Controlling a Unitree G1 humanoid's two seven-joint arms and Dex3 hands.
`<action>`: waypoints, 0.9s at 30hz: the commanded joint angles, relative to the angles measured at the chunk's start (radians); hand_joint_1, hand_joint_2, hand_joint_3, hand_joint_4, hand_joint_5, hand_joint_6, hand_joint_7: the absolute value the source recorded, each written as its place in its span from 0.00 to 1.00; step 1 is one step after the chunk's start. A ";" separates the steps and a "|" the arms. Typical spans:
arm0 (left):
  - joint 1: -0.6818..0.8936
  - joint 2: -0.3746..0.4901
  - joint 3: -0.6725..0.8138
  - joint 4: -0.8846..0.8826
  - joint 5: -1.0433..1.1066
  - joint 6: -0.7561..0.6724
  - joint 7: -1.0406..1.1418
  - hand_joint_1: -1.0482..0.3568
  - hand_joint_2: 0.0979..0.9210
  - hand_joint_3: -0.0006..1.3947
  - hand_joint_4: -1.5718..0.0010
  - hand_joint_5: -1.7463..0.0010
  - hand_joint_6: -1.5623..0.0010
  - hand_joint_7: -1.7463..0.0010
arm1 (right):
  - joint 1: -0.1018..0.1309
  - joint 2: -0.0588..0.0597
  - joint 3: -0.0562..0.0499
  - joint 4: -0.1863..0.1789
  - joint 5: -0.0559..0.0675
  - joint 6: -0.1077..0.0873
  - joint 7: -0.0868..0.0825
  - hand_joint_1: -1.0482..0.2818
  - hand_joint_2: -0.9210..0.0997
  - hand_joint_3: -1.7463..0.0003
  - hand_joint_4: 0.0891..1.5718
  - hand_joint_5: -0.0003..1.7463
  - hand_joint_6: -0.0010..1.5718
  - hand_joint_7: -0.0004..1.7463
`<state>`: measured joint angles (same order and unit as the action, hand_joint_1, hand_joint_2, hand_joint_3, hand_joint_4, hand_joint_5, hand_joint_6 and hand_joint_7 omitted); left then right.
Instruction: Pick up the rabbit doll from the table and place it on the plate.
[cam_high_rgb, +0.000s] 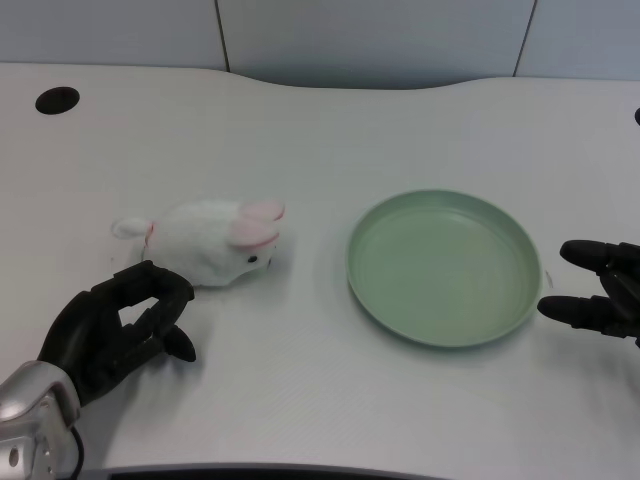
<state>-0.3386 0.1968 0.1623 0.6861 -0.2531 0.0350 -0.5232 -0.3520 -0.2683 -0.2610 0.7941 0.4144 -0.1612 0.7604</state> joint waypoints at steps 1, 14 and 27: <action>0.007 0.011 0.004 -0.001 0.001 0.008 0.001 0.41 1.00 0.30 0.65 0.00 0.72 0.12 | -0.017 -0.013 -0.031 0.018 0.033 0.042 0.036 0.49 0.00 0.90 0.61 0.00 0.55 0.00; 0.005 0.010 0.002 -0.011 0.006 0.022 0.012 0.41 1.00 0.30 0.65 0.00 0.71 0.14 | -0.067 -0.019 -0.131 0.071 0.131 0.258 0.101 0.50 0.00 0.95 0.61 0.00 0.52 0.00; 0.011 0.011 0.005 -0.017 0.004 0.009 0.006 0.41 1.00 0.31 0.65 0.00 0.72 0.13 | -0.062 -0.015 -0.149 0.055 0.128 0.292 0.098 0.51 0.00 0.92 0.61 0.00 0.54 0.01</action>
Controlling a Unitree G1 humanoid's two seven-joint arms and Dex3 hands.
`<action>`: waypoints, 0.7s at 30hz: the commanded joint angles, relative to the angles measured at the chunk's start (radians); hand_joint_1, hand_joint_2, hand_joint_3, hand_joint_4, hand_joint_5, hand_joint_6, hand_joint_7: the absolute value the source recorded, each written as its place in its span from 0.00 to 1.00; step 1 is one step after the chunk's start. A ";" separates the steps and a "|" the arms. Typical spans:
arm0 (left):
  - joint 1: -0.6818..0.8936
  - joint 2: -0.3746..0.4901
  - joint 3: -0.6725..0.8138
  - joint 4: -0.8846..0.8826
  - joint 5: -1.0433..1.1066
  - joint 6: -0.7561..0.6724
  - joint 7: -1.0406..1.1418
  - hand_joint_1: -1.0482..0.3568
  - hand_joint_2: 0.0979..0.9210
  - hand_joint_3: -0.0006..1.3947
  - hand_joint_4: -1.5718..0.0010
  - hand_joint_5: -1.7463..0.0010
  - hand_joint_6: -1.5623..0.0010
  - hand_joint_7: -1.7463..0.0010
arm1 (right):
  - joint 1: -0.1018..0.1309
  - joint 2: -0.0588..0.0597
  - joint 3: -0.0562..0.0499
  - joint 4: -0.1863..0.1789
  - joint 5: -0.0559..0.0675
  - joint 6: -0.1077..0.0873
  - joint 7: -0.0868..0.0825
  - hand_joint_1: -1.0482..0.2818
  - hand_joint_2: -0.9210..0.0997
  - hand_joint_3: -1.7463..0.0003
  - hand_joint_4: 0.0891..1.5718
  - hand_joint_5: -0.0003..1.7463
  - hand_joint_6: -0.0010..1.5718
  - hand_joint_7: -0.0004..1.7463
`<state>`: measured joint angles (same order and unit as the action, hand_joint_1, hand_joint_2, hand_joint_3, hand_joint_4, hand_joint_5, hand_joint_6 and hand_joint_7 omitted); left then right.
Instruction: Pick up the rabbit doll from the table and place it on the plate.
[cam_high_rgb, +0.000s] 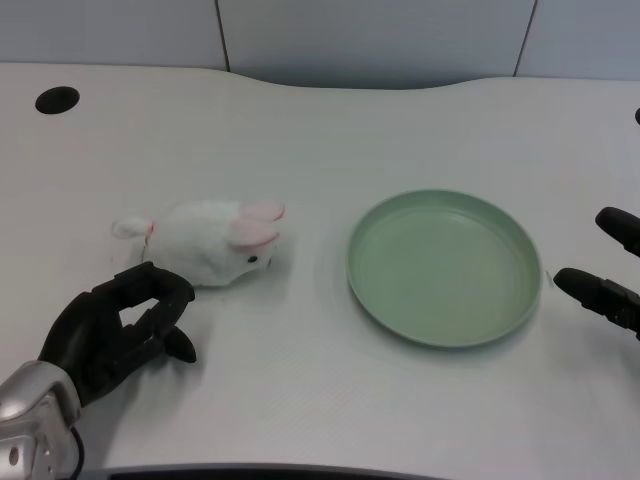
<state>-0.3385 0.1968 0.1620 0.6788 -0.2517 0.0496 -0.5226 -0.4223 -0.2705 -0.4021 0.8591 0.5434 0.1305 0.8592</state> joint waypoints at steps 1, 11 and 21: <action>0.013 0.011 0.003 -0.013 0.007 -0.014 0.005 0.41 1.00 0.31 0.65 0.00 0.72 0.13 | 0.011 -0.012 -0.007 -0.013 -0.002 -0.001 -0.003 0.51 0.00 0.92 0.61 0.00 0.54 0.01; -0.004 0.073 -0.052 -0.250 0.174 -0.303 0.083 0.41 1.00 0.31 0.63 0.00 0.68 0.19 | 0.029 -0.007 -0.004 -0.038 -0.005 0.001 -0.014 0.50 0.00 0.96 0.61 0.00 0.55 0.01; -0.178 0.322 -0.227 -0.326 0.620 -0.480 0.158 0.35 1.00 0.15 0.67 0.73 0.64 0.96 | 0.050 0.006 0.017 -0.078 -0.024 -0.019 -0.041 0.49 0.00 0.97 0.61 0.00 0.56 0.01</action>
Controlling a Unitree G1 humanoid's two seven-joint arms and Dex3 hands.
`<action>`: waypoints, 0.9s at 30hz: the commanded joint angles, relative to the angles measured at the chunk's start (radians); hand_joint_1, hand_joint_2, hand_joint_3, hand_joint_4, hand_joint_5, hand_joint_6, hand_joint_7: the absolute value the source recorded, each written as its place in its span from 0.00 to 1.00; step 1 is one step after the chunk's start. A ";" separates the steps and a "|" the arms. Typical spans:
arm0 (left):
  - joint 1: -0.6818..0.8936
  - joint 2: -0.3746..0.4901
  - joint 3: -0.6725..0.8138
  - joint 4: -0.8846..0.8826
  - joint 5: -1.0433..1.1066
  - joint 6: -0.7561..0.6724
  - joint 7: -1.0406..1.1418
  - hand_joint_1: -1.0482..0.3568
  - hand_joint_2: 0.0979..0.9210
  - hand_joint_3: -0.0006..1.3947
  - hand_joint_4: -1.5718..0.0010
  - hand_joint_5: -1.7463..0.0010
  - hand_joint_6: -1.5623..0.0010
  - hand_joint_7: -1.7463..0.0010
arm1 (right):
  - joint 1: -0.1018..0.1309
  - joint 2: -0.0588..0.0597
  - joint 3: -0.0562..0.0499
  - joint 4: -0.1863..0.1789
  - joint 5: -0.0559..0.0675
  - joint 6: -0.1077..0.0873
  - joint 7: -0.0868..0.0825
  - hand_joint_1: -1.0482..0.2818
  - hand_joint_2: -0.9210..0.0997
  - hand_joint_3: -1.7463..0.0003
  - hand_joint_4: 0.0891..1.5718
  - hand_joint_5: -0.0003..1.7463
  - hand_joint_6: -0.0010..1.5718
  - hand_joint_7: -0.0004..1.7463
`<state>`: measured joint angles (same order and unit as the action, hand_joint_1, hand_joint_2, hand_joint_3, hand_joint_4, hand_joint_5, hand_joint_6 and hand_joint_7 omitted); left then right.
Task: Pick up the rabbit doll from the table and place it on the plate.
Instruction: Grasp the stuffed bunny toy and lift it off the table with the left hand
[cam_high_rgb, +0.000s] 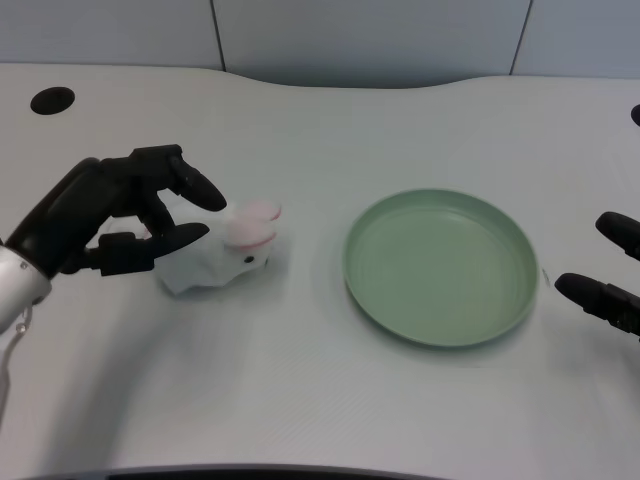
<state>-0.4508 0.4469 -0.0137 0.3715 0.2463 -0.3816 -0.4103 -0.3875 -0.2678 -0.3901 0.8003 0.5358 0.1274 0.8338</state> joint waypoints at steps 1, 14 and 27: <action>-0.082 0.083 -0.068 -0.016 0.158 -0.058 0.059 0.32 1.00 0.13 0.70 0.83 0.67 0.98 | 0.017 0.004 0.008 -0.023 -0.019 -0.020 -0.019 0.48 0.00 0.97 0.61 0.00 0.57 0.01; -0.352 0.057 -0.307 0.217 0.422 0.009 0.103 0.10 1.00 0.05 0.97 1.00 0.95 1.00 | 0.055 0.015 0.015 -0.083 -0.033 -0.026 -0.030 0.47 0.00 0.98 0.61 0.00 0.57 0.00; -0.652 -0.146 -0.526 0.811 0.533 0.099 0.136 0.00 1.00 0.08 1.00 1.00 1.00 1.00 | 0.115 0.019 0.025 -0.178 -0.023 -0.006 -0.025 0.48 0.00 0.95 0.61 0.00 0.55 0.00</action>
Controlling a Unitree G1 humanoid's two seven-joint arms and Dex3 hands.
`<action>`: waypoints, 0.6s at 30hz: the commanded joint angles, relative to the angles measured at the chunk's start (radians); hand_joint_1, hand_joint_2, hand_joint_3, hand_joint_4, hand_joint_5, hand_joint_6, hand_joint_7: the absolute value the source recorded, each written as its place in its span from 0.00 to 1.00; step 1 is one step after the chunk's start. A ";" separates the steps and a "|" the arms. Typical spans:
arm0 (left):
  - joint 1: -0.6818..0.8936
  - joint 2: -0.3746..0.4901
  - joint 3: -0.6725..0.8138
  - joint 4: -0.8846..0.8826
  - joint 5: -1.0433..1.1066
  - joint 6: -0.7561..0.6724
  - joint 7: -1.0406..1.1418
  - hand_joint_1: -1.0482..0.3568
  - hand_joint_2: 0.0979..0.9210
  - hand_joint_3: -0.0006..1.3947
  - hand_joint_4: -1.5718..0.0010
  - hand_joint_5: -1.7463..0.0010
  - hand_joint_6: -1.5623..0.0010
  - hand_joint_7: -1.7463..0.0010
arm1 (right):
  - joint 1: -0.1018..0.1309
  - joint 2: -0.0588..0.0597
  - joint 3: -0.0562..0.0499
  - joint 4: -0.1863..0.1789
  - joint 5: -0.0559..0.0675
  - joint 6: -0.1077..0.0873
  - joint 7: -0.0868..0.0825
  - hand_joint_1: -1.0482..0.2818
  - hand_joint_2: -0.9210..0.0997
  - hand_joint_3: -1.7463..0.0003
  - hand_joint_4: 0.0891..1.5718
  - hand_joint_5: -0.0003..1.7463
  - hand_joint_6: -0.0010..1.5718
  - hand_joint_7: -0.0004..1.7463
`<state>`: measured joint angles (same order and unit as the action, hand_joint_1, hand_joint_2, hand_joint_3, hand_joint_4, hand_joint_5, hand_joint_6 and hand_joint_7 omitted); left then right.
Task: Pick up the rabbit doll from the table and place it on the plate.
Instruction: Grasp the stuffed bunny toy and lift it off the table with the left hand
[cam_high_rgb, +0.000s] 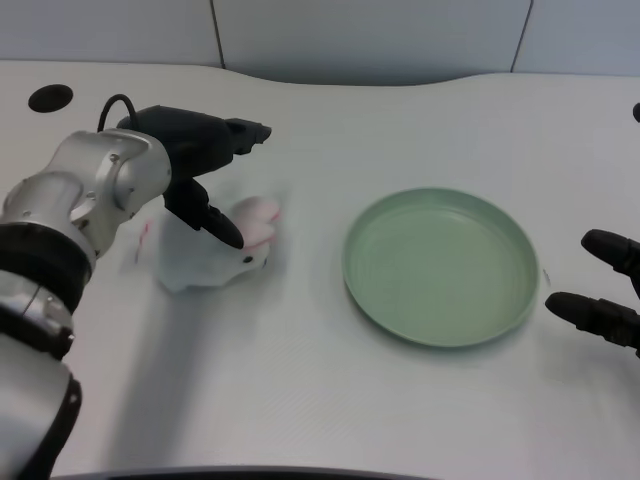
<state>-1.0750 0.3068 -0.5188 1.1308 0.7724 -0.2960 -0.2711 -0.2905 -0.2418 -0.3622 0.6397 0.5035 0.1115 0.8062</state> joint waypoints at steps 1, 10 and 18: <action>-0.037 -0.016 -0.032 0.075 0.012 0.026 -0.004 0.00 1.00 0.08 1.00 1.00 1.00 1.00 | 0.022 -0.007 -0.001 -0.023 0.010 0.010 0.003 0.48 0.00 0.95 0.61 0.00 0.55 0.00; -0.053 -0.056 -0.099 0.181 0.034 0.093 -0.010 0.00 0.99 0.05 1.00 1.00 1.00 1.00 | 0.071 0.000 0.000 -0.113 0.028 0.046 -0.022 0.49 0.00 0.94 0.61 0.00 0.54 0.00; -0.033 -0.065 -0.117 0.212 0.029 0.135 -0.012 0.00 0.98 0.02 1.00 1.00 0.96 0.98 | 0.101 -0.002 -0.003 -0.165 0.055 0.096 -0.046 0.49 0.00 0.93 0.60 0.00 0.53 0.00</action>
<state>-1.1147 0.2408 -0.6320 1.3343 0.8041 -0.1687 -0.2813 -0.2072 -0.2361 -0.3526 0.4875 0.5476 0.1979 0.7702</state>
